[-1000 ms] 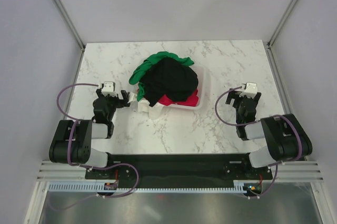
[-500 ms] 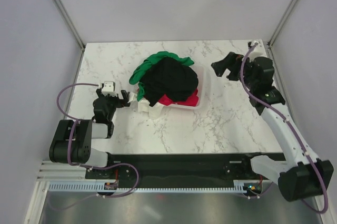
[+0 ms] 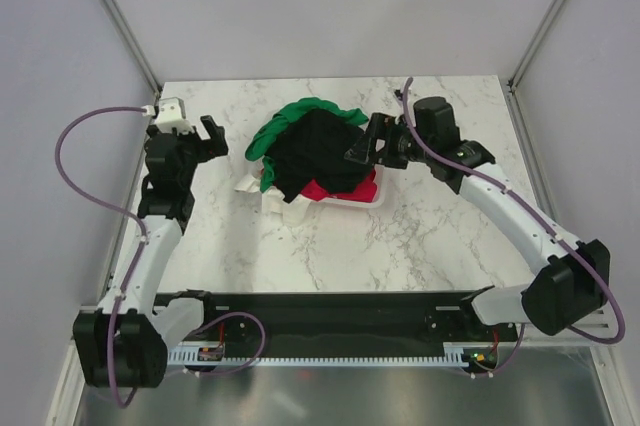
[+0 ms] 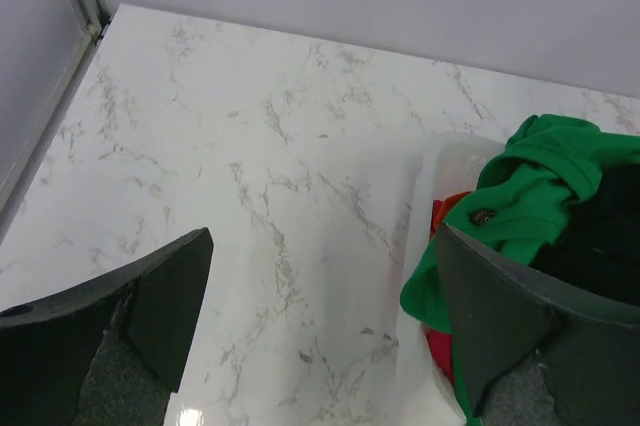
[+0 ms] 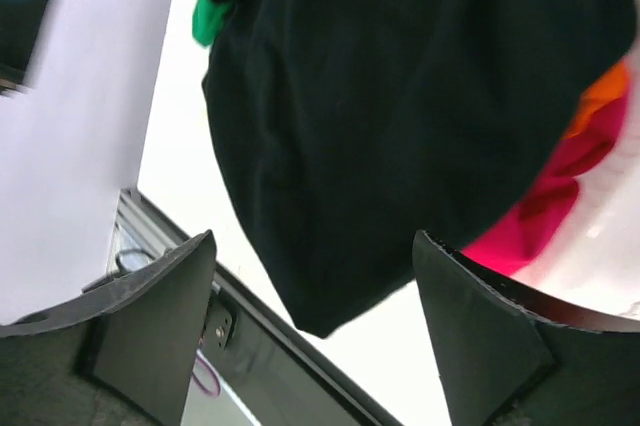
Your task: Fold and stack the t-shirts
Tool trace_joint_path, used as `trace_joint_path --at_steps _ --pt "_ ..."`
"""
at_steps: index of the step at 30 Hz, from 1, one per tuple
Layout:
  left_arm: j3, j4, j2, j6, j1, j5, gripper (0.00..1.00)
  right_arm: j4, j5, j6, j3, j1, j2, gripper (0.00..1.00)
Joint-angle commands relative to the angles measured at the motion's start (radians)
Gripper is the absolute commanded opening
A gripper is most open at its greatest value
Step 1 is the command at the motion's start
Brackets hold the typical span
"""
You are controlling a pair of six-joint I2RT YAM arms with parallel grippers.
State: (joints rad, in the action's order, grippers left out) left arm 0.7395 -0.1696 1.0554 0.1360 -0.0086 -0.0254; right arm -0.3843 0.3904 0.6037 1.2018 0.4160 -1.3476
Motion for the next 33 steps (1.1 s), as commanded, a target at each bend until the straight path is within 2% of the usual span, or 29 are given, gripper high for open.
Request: trace_joint_path --at_steps 1,2,5,6,8,9,10,11,14,15,17,18,19,21,22,24,28,33 --pt "0.064 0.434 -0.077 0.187 -0.001 -0.111 1.00 -0.024 -0.034 0.042 0.018 0.079 -0.044 0.86" --pt "0.083 0.476 -0.116 0.264 -0.001 -0.143 1.00 -0.024 -0.044 0.044 0.018 0.096 -0.048 0.84" --pt "0.075 0.527 -0.175 0.264 -0.002 -0.114 1.00 -0.027 -0.064 0.044 0.030 0.130 -0.058 0.66" --pt "0.074 0.530 -0.193 0.272 -0.002 -0.105 1.00 -0.028 -0.062 0.045 0.050 0.132 -0.059 0.50" --pt "0.073 0.530 -0.195 0.295 -0.001 -0.068 1.00 -0.086 -0.083 0.010 0.134 0.132 -0.065 0.34" --pt "0.077 0.529 -0.186 0.303 0.001 -0.053 1.00 -0.122 -0.096 -0.007 0.180 0.130 -0.070 0.10" --pt "0.093 0.529 -0.176 0.313 0.001 -0.032 1.00 -0.204 -0.114 -0.045 0.232 0.129 -0.071 0.00" --pt "0.104 0.527 -0.164 0.313 0.001 0.020 1.00 -0.247 -0.166 -0.065 0.352 0.130 -0.062 0.00" --pt "0.162 0.529 -0.107 0.294 -0.001 0.116 1.00 -0.391 -0.280 -0.120 0.558 0.126 -0.018 0.00" --pt "0.178 0.533 -0.078 0.292 0.001 0.126 1.00 -0.425 -0.383 -0.136 0.703 0.125 0.017 0.00" --pt "0.213 0.530 -0.054 0.290 0.001 0.159 1.00 -0.526 -0.563 -0.174 0.886 0.126 0.074 0.00" --pt "0.224 0.525 -0.037 0.286 -0.001 0.172 1.00 -0.553 -0.735 -0.180 0.924 0.124 0.099 0.00" --pt "0.250 0.525 -0.006 0.284 -0.001 0.186 1.00 -0.573 -0.836 -0.189 0.941 0.125 0.128 0.00" --pt "0.279 0.522 0.038 0.284 0.001 0.232 1.00 -0.579 -0.974 -0.212 0.895 0.122 0.242 0.00" --pt "0.309 0.524 0.060 0.284 -0.001 0.246 1.00 -0.574 -1.105 -0.213 0.860 0.125 0.281 0.00" --pt "0.334 0.522 0.124 0.289 -0.005 0.281 1.00 -0.565 -1.200 -0.211 0.730 0.124 0.376 0.00" --pt "0.388 0.518 0.236 0.269 -0.037 0.303 0.99 -0.614 -1.282 -0.147 0.558 0.125 0.488 0.00" --pt "0.437 0.519 0.405 0.225 -0.096 0.295 0.99 -0.637 -1.220 -0.107 0.369 0.125 0.553 0.01"
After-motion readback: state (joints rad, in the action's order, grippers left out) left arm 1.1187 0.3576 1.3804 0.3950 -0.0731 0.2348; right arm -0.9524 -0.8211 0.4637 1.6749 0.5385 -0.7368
